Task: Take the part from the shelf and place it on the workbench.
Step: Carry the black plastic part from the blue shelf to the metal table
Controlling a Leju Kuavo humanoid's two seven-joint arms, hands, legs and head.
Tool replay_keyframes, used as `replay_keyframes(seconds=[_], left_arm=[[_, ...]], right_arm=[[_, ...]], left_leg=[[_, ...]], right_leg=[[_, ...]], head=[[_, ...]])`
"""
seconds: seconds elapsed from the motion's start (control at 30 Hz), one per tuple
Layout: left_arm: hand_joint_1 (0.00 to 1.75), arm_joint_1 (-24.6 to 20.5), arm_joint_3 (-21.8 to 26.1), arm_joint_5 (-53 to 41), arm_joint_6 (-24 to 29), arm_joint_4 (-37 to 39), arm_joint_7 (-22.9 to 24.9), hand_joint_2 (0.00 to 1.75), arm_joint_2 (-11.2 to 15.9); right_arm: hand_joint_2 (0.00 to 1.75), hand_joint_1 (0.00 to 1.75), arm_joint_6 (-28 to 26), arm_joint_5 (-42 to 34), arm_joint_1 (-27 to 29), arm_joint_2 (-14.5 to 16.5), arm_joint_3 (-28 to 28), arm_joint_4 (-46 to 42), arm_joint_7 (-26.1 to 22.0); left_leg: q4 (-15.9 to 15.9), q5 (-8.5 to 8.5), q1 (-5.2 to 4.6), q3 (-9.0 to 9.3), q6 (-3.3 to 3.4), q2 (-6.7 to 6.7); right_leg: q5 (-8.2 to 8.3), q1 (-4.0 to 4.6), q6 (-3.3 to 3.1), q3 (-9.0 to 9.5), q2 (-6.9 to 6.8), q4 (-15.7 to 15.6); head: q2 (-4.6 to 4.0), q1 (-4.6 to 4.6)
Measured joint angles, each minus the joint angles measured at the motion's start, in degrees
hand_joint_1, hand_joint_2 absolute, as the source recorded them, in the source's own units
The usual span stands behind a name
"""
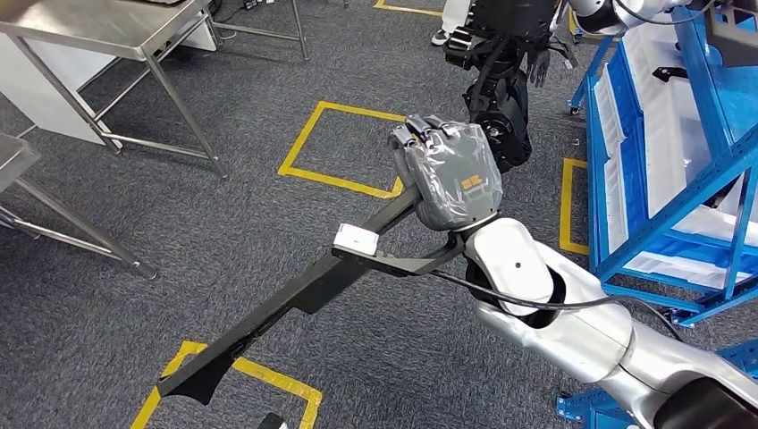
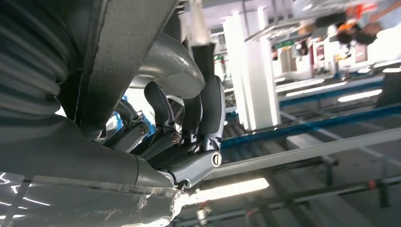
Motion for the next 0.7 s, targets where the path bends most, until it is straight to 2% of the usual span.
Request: replay_keyframes(seconds=[0.07,0.1,0.13,0.2,0.27,0.3,0.33,0.37,0.43,0.47,0.5,0.53,0.57,0.6,0.63,0.7], left_arm=[[0.00,0.14,-0.01,0.00,-0.01,0.00,-0.01,1.75,-0.04],[0.00,0.25,-0.01,0.00,-0.01,0.00,-0.03,1.75,-0.07],[0.00,0.32,-0.01,0.01,0.01,0.01,-0.05,1.75,-0.09],[0.00,0.24,-0.01,0.02,0.01,0.01,-0.09,1.75,-0.16],[0.00,0.19,-0.01,0.01,-0.05,0.01,-0.09,1.75,-0.27],[0.00,0.20,-0.01,0.02,-0.09,0.00,-0.08,1.75,-0.32],[0.00,0.23,-0.01,0.02,-0.11,0.00,-0.08,1.75,-0.34],[0.00,0.25,-0.01,0.04,-0.12,0.00,-0.07,1.75,-0.34],[0.00,0.23,-0.01,0.10,-0.13,0.00,-0.06,1.75,-0.34],[0.00,0.22,-0.01,0.13,-0.14,0.00,-0.06,1.75,-0.34],[0.00,0.21,-0.01,0.14,-0.14,0.00,-0.07,1.75,-0.34],[0.00,0.20,0.00,0.15,-0.14,0.00,-0.07,1.75,-0.34],[0.00,0.24,0.00,0.15,-0.14,0.01,-0.07,1.75,-0.33],[0.00,0.30,0.00,0.16,-0.13,0.01,-0.07,1.75,-0.32],[0.00,0.33,0.00,0.16,-0.12,0.01,-0.05,1.75,-0.31],[0.00,0.24,0.01,0.16,-0.08,0.02,-0.03,1.75,-0.22]], right_arm=[[1.75,1.75,0.01,0.01,0.01,0.03,-0.01,0.04,-0.02],[1.75,1.75,0.02,0.02,0.00,0.05,-0.02,0.07,-0.03],[1.75,1.75,0.02,0.03,-0.02,0.06,-0.04,0.09,-0.03],[1.75,1.75,0.04,0.05,0.09,0.04,-0.07,0.15,0.00],[1.75,1.75,0.06,0.05,0.43,0.03,-0.07,0.25,0.02],[1.75,1.75,0.07,0.05,0.58,0.03,-0.06,0.32,0.01],[1.75,1.75,0.08,0.03,0.65,0.03,-0.05,0.38,0.00],[1.75,1.75,0.09,-0.01,0.67,0.03,-0.05,0.42,-0.02],[1.75,1.75,0.16,-0.09,0.66,0.02,-0.06,0.51,-0.05],[1.75,1.75,0.21,-0.15,0.67,0.03,-0.07,0.56,-0.08],[1.75,1.75,0.24,-0.20,0.70,0.08,-0.07,0.60,-0.10],[1.75,1.75,0.27,-0.25,0.72,0.15,-0.07,0.62,-0.14],[1.75,1.75,0.28,-0.28,0.73,0.21,-0.07,0.65,-0.16],[1.75,1.75,0.29,-0.27,0.72,0.27,-0.07,0.66,-0.18],[1.75,1.75,0.31,-0.26,0.69,0.34,-0.07,0.68,-0.19],[1.75,1.75,0.33,-0.26,0.64,0.46,-0.07,0.70,-0.19]], left_leg=[[-0.55,0.27,0.06,0.06,0.59,-1.16],[-0.99,0.52,0.25,0.29,0.92,-1.86],[-1.42,0.79,0.48,0.56,1.26,-2.51],[-1.85,1.13,0.75,0.87,1.65,-3.78],[-1.72,1.14,0.78,0.84,1.74,-5.24],[-1.59,1.10,0.79,0.82,1.74,-6.06],[-1.41,1.01,0.82,0.82,1.70,-6.88],[-1.14,0.86,0.87,0.82,1.58,-7.69],[-0.33,0.34,0.99,0.52,1.09,-9.11],[0.08,0.15,1.05,0.19,0.78,-9.72],[0.33,0.06,1.18,-0.15,0.47,-10.23],[0.39,0.12,1.27,-0.43,0.18,-10.76],[0.33,0.22,1.37,-0.55,-0.10,-11.35],[0.46,0.12,1.38,-0.57,-0.39,-11.27],[1.31,-0.46,1.23,-0.86,-0.71,-10.24],[6.35,-3.37,1.00,-2.95,-1.30,-6.86]], right_leg=[[-0.21,0.07,0.48,0.28,-1.00,-0.12],[-0.63,-0.04,0.75,0.34,-0.18,0.24],[-1.48,-0.17,0.97,0.02,1.34,1.39],[-4.47,-0.51,1.20,-2.41,4.98,6.97],[-6.97,-0.61,1.36,-6.03,6.01,13.94],[-6.93,-0.64,1.46,-7.10,6.07,15.58],[-5.75,-0.71,1.52,-7.12,6.13,14.98],[-3.63,-0.84,1.55,-6.05,6.40,12.16],[-0.06,-1.27,1.61,-2.98,8.56,4.76],[0.78,-1.41,1.60,-2.03,9.52,2.39],[0.83,-1.42,1.55,-1.68,10.14,1.40],[0.74,-1.30,1.43,-1.69,10.01,1.36],[0.84,-1.24,1.16,-1.69,9.27,1.25],[0.92,-1.22,0.88,-1.55,8.62,1.03],[1.01,-1.27,0.58,-1.38,7.90,0.77],[1.06,-1.25,0.04,-1.08,6.38,0.36]], head=[[0.00,0.15],[0.00,0.29],[0.00,0.43],[0.00,0.97],[0.00,1.50],[0.00,1.71],[0.00,1.85],[0.00,2.01],[0.00,2.31],[0.00,2.39],[0.00,2.34],[0.00,2.22],[0.00,2.14],[0.00,2.06],[0.00,1.77],[0.00,0.97]])
